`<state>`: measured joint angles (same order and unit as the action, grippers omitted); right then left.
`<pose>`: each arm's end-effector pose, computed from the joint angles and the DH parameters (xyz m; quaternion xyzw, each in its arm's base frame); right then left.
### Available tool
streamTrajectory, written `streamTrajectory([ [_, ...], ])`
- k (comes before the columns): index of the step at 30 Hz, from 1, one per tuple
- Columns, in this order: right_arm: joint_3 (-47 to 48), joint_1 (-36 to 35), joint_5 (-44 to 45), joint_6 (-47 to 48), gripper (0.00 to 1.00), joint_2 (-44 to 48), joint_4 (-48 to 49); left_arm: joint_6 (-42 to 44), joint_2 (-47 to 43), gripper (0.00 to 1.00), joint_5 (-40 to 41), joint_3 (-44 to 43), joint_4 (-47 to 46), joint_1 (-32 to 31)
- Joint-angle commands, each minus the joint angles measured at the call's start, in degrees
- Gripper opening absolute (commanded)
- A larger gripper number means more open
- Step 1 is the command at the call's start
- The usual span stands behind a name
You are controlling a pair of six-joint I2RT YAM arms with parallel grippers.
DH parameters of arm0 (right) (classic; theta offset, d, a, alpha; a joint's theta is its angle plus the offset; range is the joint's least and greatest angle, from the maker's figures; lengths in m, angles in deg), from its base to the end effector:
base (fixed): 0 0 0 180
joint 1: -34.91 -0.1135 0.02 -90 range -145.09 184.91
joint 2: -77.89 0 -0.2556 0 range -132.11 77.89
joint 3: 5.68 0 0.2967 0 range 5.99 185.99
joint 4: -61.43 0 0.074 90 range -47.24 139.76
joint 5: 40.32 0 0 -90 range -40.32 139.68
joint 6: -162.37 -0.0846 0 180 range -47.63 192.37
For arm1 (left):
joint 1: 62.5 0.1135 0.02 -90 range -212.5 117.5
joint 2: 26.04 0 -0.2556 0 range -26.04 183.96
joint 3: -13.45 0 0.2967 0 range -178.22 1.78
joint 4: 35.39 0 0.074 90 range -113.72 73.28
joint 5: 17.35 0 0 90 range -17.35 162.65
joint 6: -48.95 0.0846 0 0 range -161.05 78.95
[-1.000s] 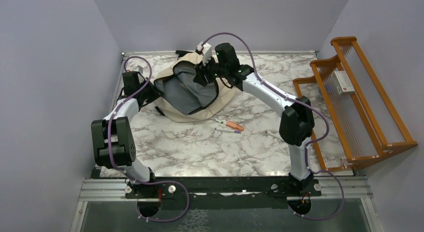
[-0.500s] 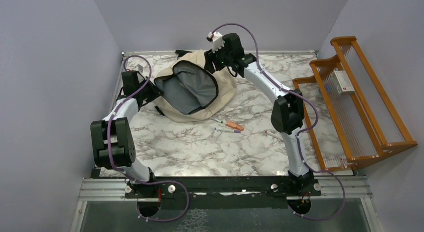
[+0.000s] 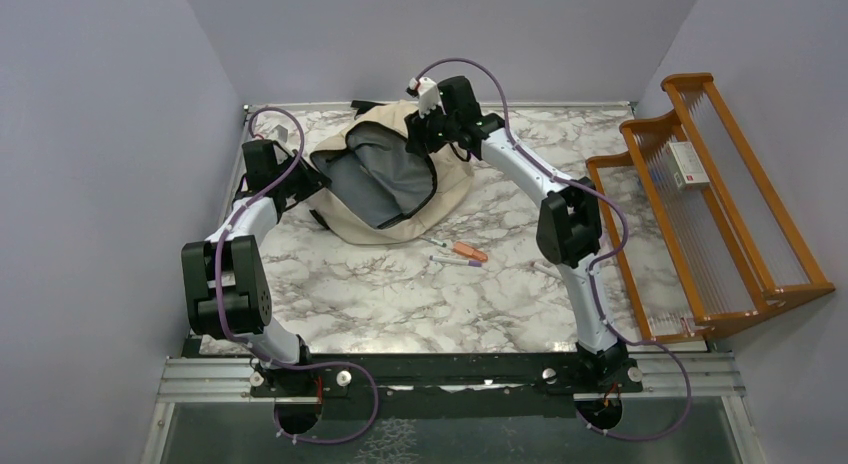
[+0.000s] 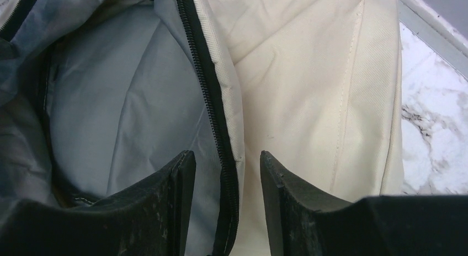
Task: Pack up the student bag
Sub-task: Adjust the student bag at the center of the board.
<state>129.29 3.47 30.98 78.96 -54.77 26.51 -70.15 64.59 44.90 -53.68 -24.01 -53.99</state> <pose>0.5144 0.3463 0.2304 -0.3558 0.7929 0.2411 0.4320 0.4183 0.0228 0.1656 -0.1724 0.8505 -0.2894 0.4040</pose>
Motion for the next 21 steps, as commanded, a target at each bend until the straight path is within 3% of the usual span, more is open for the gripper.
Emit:
streamTrajectory([
  [1,0.0,-0.3,-0.3,0.4,0.48,-2.1,0.7,-0.2,-1.8,0.0,-3.6,0.2,-3.8,0.1],
  [9,0.5,-0.3,-0.6,0.2,0.38,-3.1,0.6,0.0,-2.5,0.0,-3.5,0.6,-4.2,0.1],
  [17,0.1,-0.3,-4.0,0.0,0.11,-1.0,0.4,0.5,-3.3,0.0,-3.1,0.7,-2.6,-1.0],
  [21,-0.3,-0.5,-7.7,-0.4,0.03,2.2,0.6,1.7,-5.5,0.0,0.3,-1.1,1.5,-2.1],
])
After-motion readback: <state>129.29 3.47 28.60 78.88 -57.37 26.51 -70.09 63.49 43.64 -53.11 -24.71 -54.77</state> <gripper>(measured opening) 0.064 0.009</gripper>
